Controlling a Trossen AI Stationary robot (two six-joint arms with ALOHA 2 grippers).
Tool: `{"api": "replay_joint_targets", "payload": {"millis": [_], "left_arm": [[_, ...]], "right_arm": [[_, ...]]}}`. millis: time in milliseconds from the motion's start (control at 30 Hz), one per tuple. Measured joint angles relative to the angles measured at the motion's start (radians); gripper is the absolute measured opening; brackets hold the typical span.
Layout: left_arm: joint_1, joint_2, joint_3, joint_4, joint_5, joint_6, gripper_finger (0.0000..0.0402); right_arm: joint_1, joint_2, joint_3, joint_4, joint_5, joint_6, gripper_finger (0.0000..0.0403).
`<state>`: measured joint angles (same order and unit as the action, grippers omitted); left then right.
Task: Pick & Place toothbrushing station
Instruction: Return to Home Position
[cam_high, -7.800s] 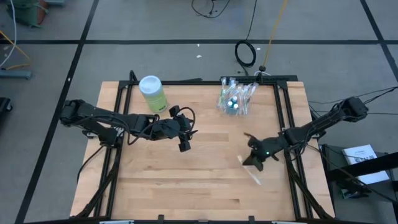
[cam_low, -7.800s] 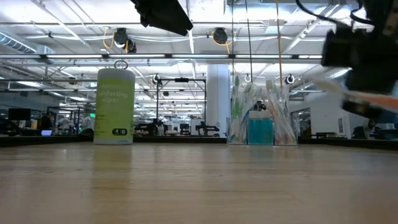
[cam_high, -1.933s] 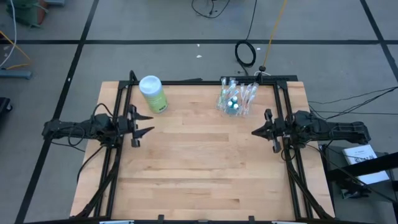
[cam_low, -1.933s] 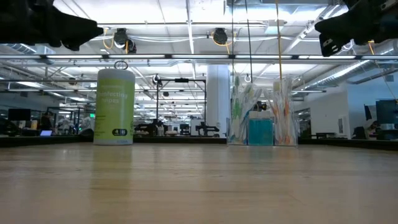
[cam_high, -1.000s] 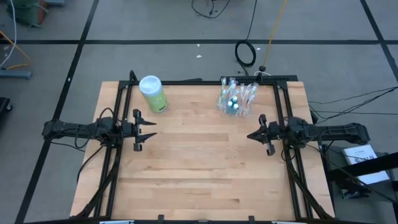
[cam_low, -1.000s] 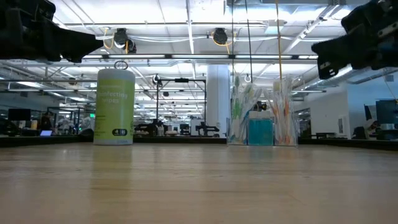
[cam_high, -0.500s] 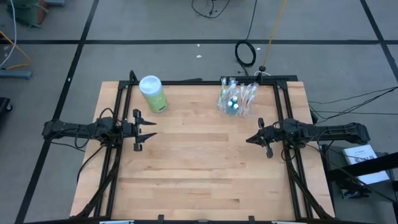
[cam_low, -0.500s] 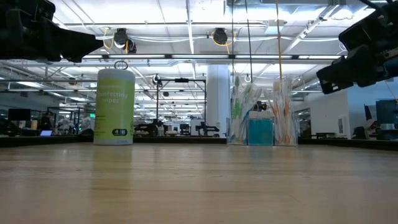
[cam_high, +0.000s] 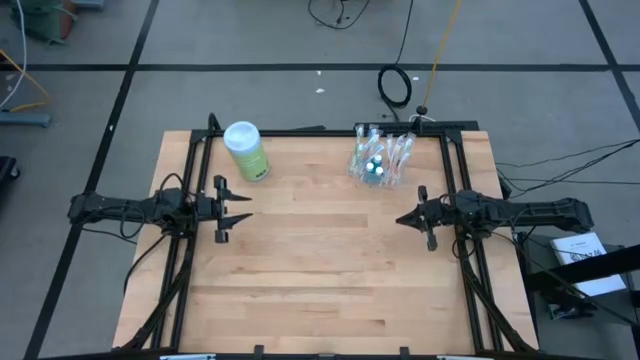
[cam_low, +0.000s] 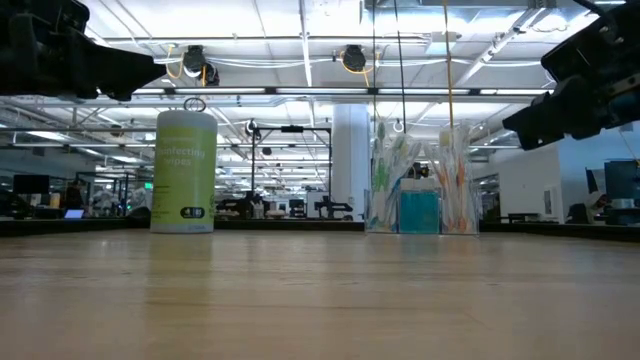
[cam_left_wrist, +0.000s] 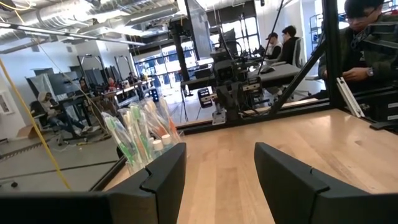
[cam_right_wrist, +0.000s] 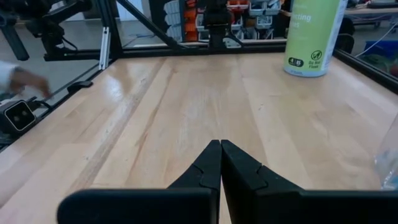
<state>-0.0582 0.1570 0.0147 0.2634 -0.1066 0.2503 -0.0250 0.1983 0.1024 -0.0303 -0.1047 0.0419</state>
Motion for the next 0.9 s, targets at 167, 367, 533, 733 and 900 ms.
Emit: {"api": "replay_joint_targets", "payload": {"millis": [167, 367, 533, 733, 900], "left_arm": [[0.0, 0.0, 0.0, 0.0, 0.0, -0.002, 0.0196], [0.0, 0.0, 0.0, 0.0, 0.0, 0.001, 0.0196], [0.0, 0.0, 0.0, 0.0, 0.0, 0.002, 0.0196], [0.0, 0.0, 0.0, 0.0, 0.0, -0.01, 0.0196], [0.0, 0.0, 0.0, 0.0, 0.0, -0.021, 0.0196]], "right_arm": [[0.0, 0.007, -0.001, 0.004, 0.0, -0.002, 0.0004], [0.0, 0.007, -0.002, 0.01, 0.0, -0.002, 0.0004], [0.0, 0.007, -0.002, 0.01, 0.0, -0.002, 0.0002], [0.0, -0.025, -0.002, 0.011, 0.0, -0.001, 0.0002], [0.0, -0.072, -0.002, 0.011, 0.0, -0.066, 0.0002]]}}
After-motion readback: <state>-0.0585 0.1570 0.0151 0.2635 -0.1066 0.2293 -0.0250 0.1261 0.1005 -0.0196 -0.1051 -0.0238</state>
